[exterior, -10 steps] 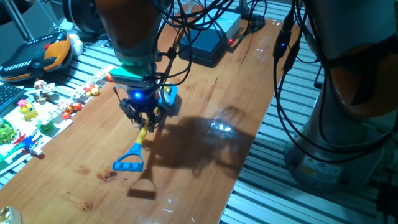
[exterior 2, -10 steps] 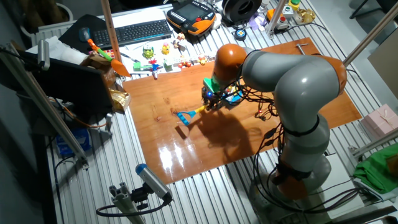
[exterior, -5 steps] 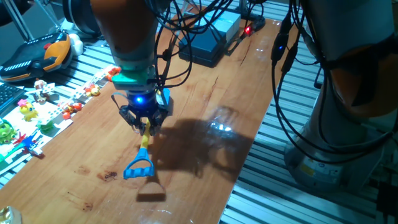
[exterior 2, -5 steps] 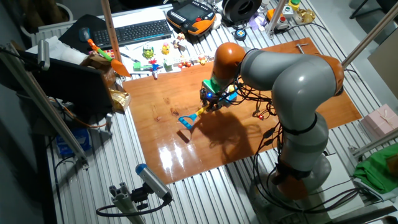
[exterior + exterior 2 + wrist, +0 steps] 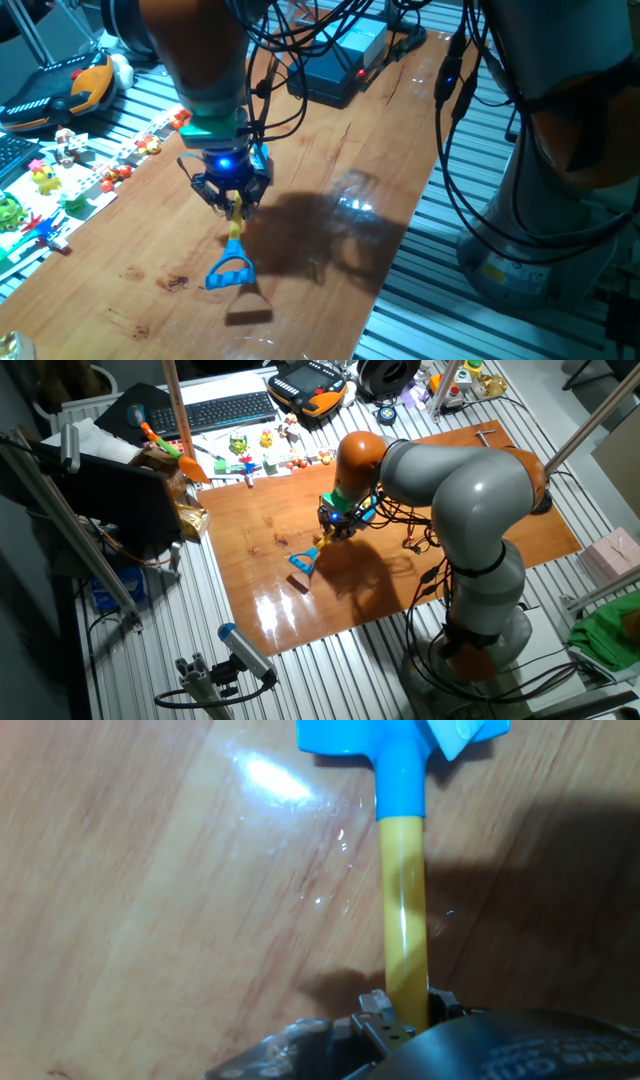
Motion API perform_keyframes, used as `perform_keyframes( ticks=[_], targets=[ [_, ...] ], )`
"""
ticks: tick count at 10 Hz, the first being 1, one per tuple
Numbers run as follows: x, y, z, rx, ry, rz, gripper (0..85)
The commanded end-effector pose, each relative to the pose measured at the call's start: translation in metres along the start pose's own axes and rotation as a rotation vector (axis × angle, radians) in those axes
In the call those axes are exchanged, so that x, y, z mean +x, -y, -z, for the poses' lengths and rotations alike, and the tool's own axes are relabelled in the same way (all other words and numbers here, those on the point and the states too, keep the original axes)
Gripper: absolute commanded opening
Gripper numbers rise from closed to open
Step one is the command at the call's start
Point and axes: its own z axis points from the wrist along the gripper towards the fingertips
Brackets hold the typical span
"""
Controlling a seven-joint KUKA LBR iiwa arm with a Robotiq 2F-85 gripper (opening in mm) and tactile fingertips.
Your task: Use a shovel to scoop up an object
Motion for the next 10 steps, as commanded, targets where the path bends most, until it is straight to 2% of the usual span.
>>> perform_keyframes(
  ticks=[1, 2, 6, 10],
  targets=[
    [0.001, 0.000, -0.003, 0.003, 0.006, 0.007, 0.7],
    [0.004, 0.000, -0.007, 0.009, 0.021, 0.014, 0.7],
    [0.007, -0.001, -0.015, 0.000, 0.015, 0.025, 0.7],
    [0.008, -0.004, -0.025, 0.000, 0.026, 0.039, 2.7]
  ],
)
